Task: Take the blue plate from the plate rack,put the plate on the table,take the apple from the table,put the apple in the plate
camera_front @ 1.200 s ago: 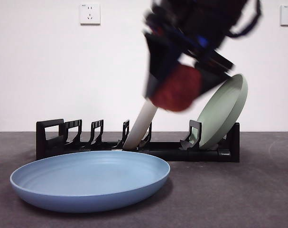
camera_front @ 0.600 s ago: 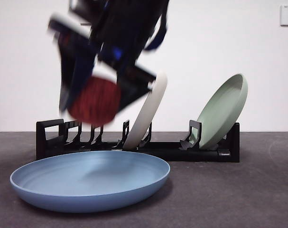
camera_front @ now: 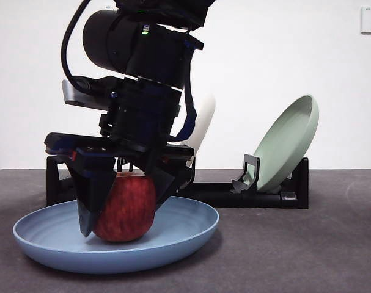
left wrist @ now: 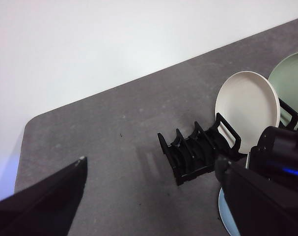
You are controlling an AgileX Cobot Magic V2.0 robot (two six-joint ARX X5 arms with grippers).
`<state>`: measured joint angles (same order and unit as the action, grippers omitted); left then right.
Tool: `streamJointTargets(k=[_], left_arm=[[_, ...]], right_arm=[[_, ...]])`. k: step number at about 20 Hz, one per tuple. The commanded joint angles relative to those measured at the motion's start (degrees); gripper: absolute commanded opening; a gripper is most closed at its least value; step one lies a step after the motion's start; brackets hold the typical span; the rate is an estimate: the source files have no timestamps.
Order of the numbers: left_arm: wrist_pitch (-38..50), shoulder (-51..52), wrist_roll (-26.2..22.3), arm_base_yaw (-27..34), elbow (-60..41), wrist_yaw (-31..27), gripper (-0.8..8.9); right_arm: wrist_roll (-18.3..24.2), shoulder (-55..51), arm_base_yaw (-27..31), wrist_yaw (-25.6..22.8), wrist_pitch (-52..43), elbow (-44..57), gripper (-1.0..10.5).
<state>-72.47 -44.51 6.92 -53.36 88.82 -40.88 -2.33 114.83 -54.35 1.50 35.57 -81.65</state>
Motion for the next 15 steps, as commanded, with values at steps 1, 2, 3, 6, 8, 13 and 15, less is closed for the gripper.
streamJointTargets(k=[1, 2, 3, 6, 8, 13, 15], left_arm=[[-0.2, 0.0, 1.1, 0.2, -0.2, -0.1, 4.39], [-0.3, 0.0, 1.5, 0.2, -0.2, -0.1, 4.4], [-0.5, 0.0, 2.2, 0.2, -0.2, -0.1, 4.4], [-0.8, 0.0, 2.6, 0.2, -0.2, -0.1, 4.4], [-0.9, 0.0, 2.8, 0.2, -0.2, 0.0, 4.4], [-0.9, -0.5, 4.6, 0.2, -0.2, 0.6, 4.4], [-0.8, -1.6, 5.0, 0.2, -0.2, 0.6, 4.4]], right_arm=[[0.5, 1.1, -0.2, 0.0, -0.2, 0.2, 2.1], [0.5, 1.1, -0.1, 0.0, 0.0, 0.2, 3.1], [0.5, 1.1, -0.1, -0.1, 0.2, 0.2, 4.1], [0.5, 1.1, -0.1, -0.1, 0.6, 0.2, 5.1], [0.5, 1.0, -0.1, -0.1, 0.8, 0.0, 5.1], [0.3, -4.0, 0.1, -0.4, 3.7, -0.3, 5.0], [0.4, -8.9, 0.6, -0.4, 6.0, -0.3, 5.0]])
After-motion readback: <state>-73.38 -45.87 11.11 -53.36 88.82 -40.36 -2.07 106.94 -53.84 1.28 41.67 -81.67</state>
